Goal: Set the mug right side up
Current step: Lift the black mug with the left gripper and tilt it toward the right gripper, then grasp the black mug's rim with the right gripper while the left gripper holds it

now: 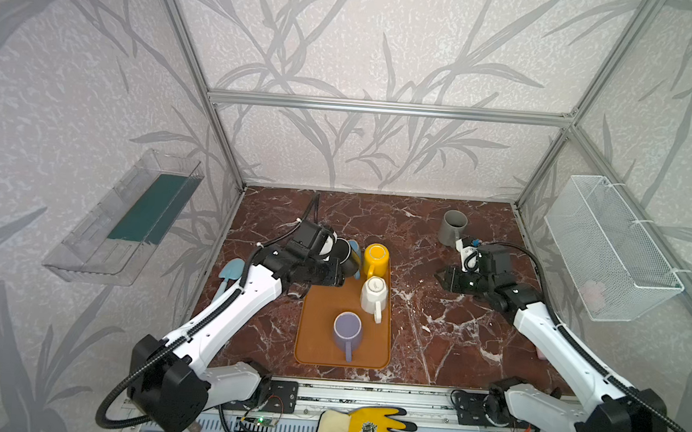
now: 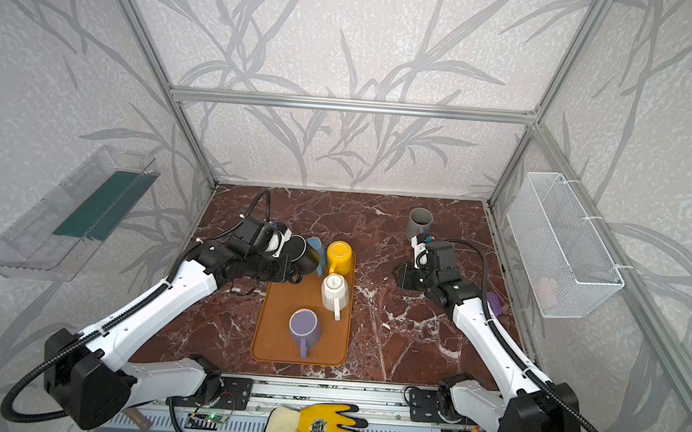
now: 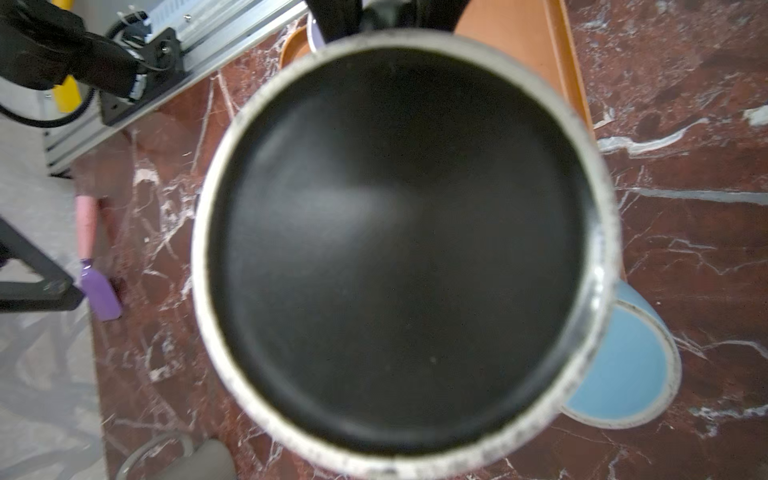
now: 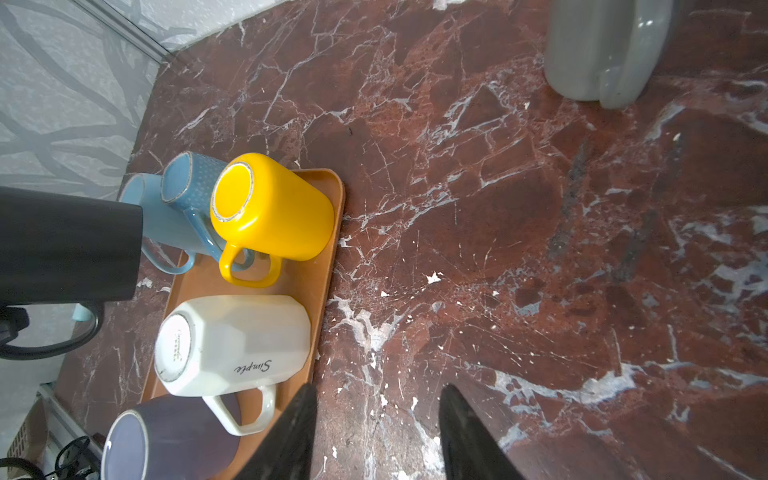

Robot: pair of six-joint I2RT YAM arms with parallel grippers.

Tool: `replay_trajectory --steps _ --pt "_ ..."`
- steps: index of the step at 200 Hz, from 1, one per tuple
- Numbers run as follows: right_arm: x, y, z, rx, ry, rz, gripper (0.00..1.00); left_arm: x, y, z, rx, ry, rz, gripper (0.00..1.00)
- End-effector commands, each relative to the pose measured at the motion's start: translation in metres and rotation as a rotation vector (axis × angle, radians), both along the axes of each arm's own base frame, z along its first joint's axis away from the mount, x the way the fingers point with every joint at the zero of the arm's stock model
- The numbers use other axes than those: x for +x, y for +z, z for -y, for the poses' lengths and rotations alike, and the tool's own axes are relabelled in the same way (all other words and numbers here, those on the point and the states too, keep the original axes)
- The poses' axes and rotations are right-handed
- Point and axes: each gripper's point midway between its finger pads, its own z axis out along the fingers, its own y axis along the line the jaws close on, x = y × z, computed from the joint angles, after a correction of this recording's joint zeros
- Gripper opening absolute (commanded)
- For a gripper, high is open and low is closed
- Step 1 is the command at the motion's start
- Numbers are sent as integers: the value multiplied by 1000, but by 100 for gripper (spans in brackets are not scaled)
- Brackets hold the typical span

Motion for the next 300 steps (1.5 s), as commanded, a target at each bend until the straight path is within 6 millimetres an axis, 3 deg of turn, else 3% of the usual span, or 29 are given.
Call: replay_trajectory --steps 1,63,133,231,300 --pt "-3 8 -11 70 32 26 48 7 48 21 -216 -61 126 0" --pt "-6 30 -50 261 127 72 46 10 79 42 -482 -123 159 0" --pt "-15 88 -97 486 259 169 43 14 118 47 -712 -190 242 0" --pt "-17 129 -128 695 326 224 44 8 169 44 -999 -312 433 0" --pt "-16 148 -159 783 400 238 54 5 174 43 -1030 -323 447 0"
